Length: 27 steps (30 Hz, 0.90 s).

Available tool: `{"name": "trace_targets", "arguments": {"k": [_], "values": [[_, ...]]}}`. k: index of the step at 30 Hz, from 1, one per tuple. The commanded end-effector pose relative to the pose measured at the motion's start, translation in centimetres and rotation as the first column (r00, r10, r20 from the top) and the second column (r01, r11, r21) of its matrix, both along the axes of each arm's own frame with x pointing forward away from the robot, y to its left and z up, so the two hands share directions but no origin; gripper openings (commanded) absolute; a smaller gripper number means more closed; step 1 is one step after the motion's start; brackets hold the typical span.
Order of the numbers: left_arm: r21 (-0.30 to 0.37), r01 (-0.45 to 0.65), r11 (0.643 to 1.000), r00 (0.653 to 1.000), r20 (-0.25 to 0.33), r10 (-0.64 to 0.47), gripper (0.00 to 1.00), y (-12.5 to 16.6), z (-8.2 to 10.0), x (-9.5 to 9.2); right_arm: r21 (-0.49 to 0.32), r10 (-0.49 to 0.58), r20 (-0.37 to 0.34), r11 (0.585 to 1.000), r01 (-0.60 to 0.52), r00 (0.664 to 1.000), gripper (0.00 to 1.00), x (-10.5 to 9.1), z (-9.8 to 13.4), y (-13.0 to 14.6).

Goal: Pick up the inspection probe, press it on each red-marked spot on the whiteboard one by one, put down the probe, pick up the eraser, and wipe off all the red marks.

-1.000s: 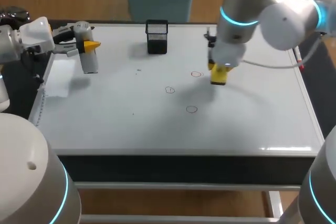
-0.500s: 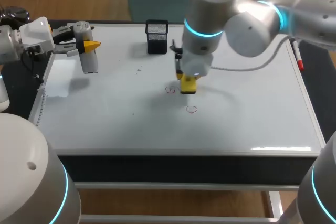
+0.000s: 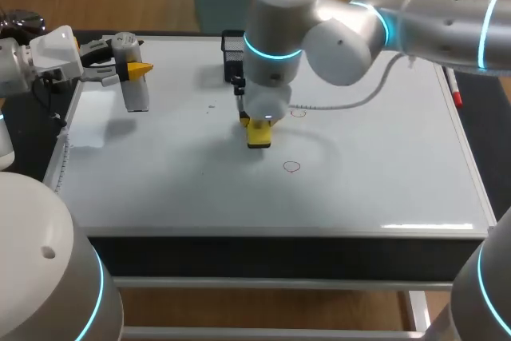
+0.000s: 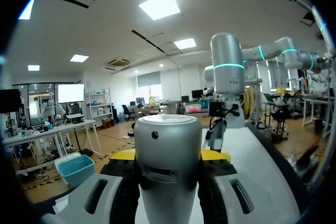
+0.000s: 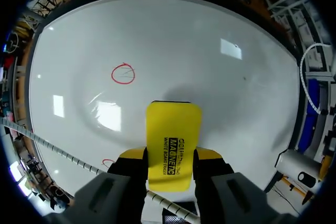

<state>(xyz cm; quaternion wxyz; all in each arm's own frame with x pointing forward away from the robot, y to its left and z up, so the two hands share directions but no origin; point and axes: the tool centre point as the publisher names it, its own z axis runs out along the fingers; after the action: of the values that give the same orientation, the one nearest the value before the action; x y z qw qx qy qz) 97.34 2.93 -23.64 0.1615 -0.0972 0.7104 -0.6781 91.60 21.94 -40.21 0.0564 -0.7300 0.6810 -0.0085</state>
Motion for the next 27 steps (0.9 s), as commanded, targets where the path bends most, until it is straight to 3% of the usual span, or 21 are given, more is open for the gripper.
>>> {"name": "trace_targets", "arguments": {"k": [1,15,27], "values": [[0.0,-0.001,1.0,1.0,0.001,0.001,0.0,0.0,0.1,0.0,-0.035,-0.01,-0.009,0.999,0.01,1.0,0.0,0.6,-1.2,1.0],[0.0,-0.001,1.0,1.0,0.001,0.001,0.0,0.0,0.1,0.0,-0.032,-0.01,-0.027,0.999,0.009,1.0,0.0,0.4,-2.1,1.1],[0.0,-0.001,1.0,1.0,0.001,0.001,0.0,0.0,0.1,0.0,-0.051,-0.044,-0.046,0.998,0.041,0.998,0.0,0.4,-3.0,-1.1]]}}
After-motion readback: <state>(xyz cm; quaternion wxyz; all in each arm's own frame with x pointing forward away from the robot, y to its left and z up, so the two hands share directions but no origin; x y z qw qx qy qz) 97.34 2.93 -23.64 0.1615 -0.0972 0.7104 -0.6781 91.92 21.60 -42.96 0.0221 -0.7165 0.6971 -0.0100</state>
